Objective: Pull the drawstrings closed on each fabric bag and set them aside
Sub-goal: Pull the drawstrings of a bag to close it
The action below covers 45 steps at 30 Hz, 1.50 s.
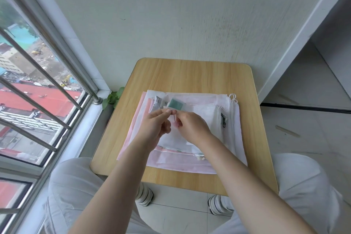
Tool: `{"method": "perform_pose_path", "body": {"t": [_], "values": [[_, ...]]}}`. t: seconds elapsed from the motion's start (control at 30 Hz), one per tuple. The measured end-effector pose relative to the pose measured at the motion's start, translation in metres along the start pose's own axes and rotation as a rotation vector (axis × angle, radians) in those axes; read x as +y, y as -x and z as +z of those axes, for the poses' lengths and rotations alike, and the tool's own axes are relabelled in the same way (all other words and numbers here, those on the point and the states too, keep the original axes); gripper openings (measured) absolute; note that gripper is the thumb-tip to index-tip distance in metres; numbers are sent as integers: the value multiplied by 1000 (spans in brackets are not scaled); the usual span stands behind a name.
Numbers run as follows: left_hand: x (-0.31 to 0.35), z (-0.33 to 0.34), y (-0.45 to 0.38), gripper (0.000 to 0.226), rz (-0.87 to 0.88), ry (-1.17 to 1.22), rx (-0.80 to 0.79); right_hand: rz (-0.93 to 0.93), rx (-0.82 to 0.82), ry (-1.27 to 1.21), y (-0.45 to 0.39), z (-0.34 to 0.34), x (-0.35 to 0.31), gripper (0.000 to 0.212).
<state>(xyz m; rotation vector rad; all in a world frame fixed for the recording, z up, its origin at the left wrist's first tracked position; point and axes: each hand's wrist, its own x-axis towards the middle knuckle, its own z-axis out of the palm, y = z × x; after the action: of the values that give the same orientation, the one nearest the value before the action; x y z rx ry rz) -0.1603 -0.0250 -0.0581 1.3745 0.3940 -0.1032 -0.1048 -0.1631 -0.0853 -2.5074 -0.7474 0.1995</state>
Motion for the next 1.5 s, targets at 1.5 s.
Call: {"method": "perform_pose_path", "body": {"t": [1.5], "values": [[-14, -12, -13, 25, -102, -617, -39, 64, -76, -296, 2, 0, 0, 10]]}}
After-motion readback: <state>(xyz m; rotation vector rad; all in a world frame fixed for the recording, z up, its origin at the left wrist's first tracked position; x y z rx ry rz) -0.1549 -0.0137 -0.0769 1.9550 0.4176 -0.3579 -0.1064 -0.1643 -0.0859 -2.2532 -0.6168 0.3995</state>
